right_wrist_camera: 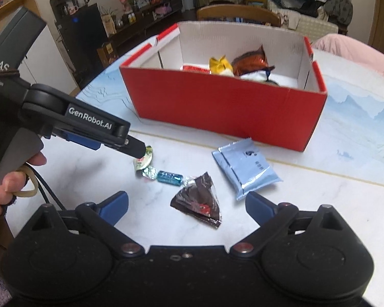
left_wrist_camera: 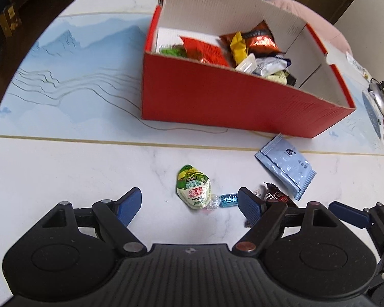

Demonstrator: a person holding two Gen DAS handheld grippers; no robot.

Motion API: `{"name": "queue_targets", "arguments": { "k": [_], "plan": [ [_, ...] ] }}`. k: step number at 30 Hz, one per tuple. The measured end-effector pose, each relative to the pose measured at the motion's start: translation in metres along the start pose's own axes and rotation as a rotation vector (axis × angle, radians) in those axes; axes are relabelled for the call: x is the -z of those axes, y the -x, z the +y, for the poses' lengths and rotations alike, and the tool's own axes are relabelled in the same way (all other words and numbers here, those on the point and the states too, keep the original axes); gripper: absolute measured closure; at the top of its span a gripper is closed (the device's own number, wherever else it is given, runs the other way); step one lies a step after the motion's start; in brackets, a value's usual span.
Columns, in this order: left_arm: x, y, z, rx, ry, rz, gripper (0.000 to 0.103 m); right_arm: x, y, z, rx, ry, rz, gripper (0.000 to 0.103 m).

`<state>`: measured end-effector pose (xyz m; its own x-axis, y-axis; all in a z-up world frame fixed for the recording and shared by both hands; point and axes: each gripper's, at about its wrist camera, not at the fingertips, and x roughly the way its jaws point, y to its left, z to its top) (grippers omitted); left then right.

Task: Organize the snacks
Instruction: 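Move both tools back toward the remaining candies on the table, then grasp the green-and-white candy packet with the left tool while the right tool grasps the brown chocolate packet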

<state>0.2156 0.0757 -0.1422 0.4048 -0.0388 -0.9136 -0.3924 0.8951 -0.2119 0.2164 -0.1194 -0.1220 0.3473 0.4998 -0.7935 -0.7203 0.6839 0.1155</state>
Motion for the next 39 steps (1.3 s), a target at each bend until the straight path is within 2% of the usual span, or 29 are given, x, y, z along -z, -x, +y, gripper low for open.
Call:
{"name": "queue_targets", "arguments": {
  "k": [3,7,11,13,15,17,22,29,39],
  "plan": [
    [-0.005,-0.009,0.001,-0.024,0.034,0.01,0.021,-0.002,-0.009,-0.003,-0.004,-0.009,0.028,0.009],
    [-0.011,-0.019,0.007,-0.02,0.102,0.036,0.021,-0.004,-0.018,-0.004,-0.018,-0.004,0.052,0.017],
    [-0.014,-0.025,0.007,-0.021,0.109,0.047,0.022,-0.007,-0.024,-0.003,-0.025,0.013,0.063,0.022],
    [-0.015,-0.026,0.006,-0.019,0.113,0.056,0.027,-0.008,-0.027,-0.004,-0.035,0.013,0.07,0.028],
    [-0.017,-0.032,0.002,-0.035,0.111,0.089,0.038,-0.01,-0.029,-0.005,-0.042,0.011,0.079,0.029],
    [-0.018,-0.038,0.0,-0.047,0.109,0.124,0.045,-0.011,-0.033,-0.007,-0.048,0.008,0.086,0.031],
    [-0.02,-0.041,-0.001,-0.033,0.124,0.131,0.049,-0.015,-0.041,-0.011,-0.066,0.006,0.108,0.044],
    [-0.02,-0.042,-0.005,-0.043,0.111,0.133,0.068,-0.015,-0.047,-0.013,-0.052,0.012,0.127,0.052],
    [-0.018,-0.039,0.001,-0.017,0.114,0.119,0.07,-0.015,-0.049,-0.013,-0.018,0.02,0.127,0.077]
  ]
}}
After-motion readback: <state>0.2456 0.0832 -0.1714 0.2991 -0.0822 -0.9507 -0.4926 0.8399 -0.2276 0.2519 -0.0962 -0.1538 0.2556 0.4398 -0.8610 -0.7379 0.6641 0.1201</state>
